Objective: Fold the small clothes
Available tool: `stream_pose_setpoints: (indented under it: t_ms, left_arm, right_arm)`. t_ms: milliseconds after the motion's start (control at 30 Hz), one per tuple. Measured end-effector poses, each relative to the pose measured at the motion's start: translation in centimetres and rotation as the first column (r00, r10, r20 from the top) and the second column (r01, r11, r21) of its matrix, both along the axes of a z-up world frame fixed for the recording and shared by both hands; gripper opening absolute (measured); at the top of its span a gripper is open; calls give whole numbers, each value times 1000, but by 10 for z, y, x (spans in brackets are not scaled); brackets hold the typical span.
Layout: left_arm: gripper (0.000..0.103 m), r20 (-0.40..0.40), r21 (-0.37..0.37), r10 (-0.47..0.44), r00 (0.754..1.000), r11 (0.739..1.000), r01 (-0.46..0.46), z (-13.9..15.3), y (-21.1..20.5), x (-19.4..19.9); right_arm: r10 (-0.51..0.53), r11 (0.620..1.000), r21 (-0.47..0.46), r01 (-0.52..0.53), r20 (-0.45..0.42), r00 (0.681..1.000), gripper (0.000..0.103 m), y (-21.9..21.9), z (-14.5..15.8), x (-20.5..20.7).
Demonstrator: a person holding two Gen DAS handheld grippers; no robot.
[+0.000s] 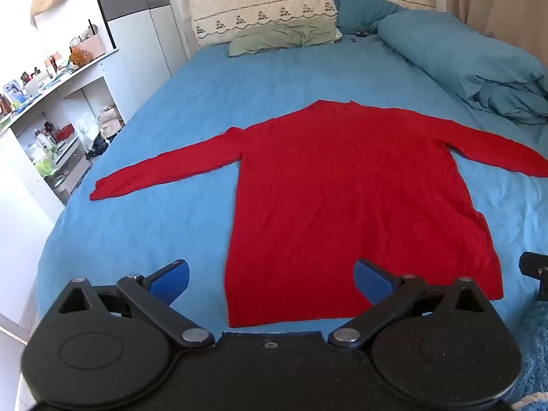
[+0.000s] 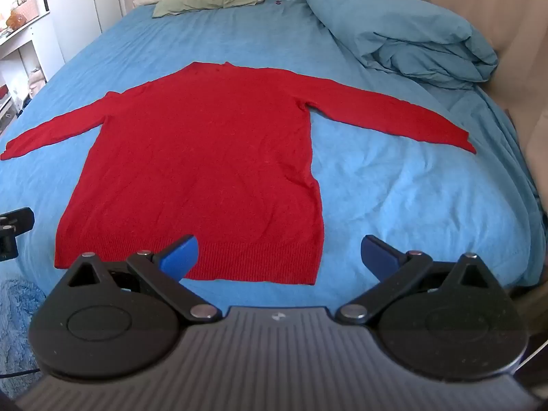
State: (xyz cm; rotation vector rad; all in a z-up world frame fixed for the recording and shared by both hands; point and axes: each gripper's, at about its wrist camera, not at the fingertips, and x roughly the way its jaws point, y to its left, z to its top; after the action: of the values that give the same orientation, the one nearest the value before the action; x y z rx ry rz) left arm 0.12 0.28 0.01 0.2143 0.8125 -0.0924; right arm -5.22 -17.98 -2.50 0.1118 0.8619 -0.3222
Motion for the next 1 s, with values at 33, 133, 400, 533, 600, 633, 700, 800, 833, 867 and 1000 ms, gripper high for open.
stream_pose_setpoints:
  t_ms: [33,133,400,533,600,633,700,800,833,867,1000]
  left_arm:
    - [103,-2,-4,-1,1000,1000,1,0,1,1]
    - [103,-3,-2,2,1000,1000,-2,-1,4,3]
    - [103,3,16,-10,1000,1000,10,-1,-1,0]
    - [103,2,20,-8,1000,1000,8,1,-2,0]
    - [103,1,19,-9,1000,1000,9,1,-3,0]
    - [103,1,19,-8,1000,1000,8,1,-3,0]
    - [103,0,18,-8,1000,1000,8,1,-3,1]
    - [103,0,19,-10,1000,1000,10,1,-3,1]
    - [103,0,19,-9,1000,1000,9,1,-3,1]
    - [103,0,18,-8,1000,1000,8,1,-2,1]
    - [103,-4,15,-10,1000,1000,10,0,-2,1]
  right_arm:
    - [0,1000,4,0,3,1000,103,0,0,0]
    - [1,1000,4,-1,3,1000,103,0,0,0]
    - [9,1000,3,-9,3,1000,103,-4,0,-2]
    - [8,1000,-6,-8,-1,1000,103,1,-2,-3]
    - [6,1000,-6,-6,-2,1000,103,0,-2,-1]
    - [9,1000,-6,-9,-1,1000,103,0,-3,-2]
    - [11,1000,-5,-11,-1,1000,103,-1,-2,-2]
    - [10,1000,-3,-10,-1,1000,103,-1,-2,-2]
    - [11,1000,-4,-11,-2,1000,103,-1,-2,-2]
    - [11,1000,-5,-11,-2,1000,103,0,-2,-3]
    - [10,1000,-6,-10,-3,1000,103,0,-2,-3]
